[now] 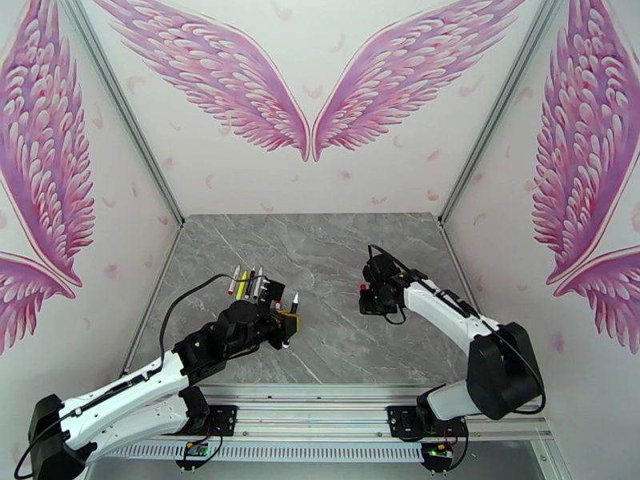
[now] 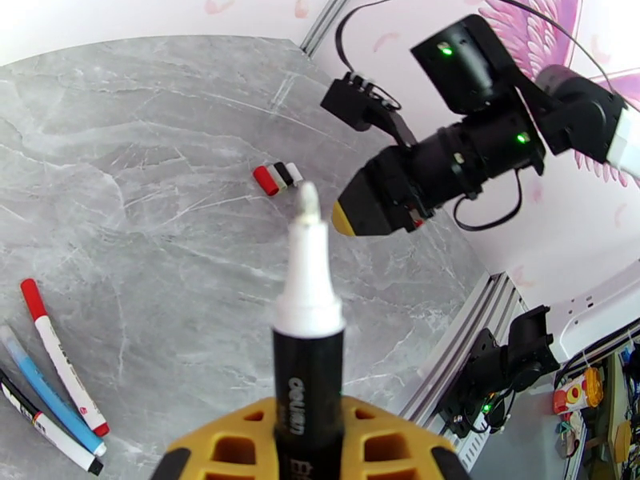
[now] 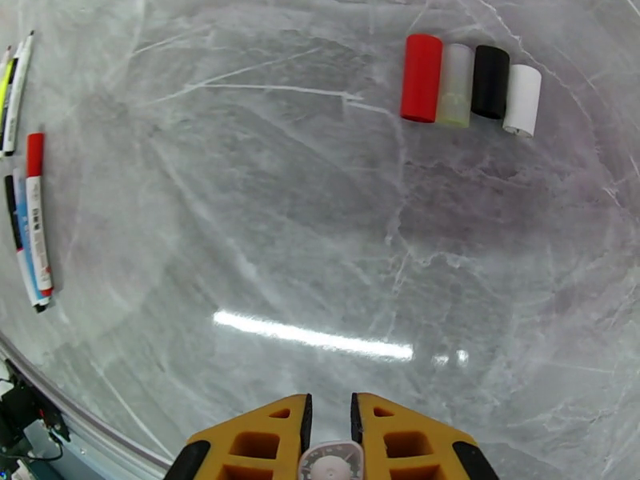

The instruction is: Open the pen caps

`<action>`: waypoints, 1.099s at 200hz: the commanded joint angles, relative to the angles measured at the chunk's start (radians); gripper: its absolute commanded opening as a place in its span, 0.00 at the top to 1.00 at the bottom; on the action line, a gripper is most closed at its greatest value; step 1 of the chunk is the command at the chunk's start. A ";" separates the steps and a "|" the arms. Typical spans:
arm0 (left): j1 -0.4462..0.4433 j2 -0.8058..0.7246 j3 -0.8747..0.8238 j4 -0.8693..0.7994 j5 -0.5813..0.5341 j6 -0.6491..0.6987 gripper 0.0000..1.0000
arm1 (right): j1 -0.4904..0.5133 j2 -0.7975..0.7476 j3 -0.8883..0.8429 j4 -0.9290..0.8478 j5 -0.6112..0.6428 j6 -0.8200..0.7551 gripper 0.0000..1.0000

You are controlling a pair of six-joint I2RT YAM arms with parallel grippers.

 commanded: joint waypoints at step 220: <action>0.010 0.061 0.024 -0.037 0.026 0.019 0.98 | -0.042 0.394 0.214 -0.006 0.109 -0.033 0.78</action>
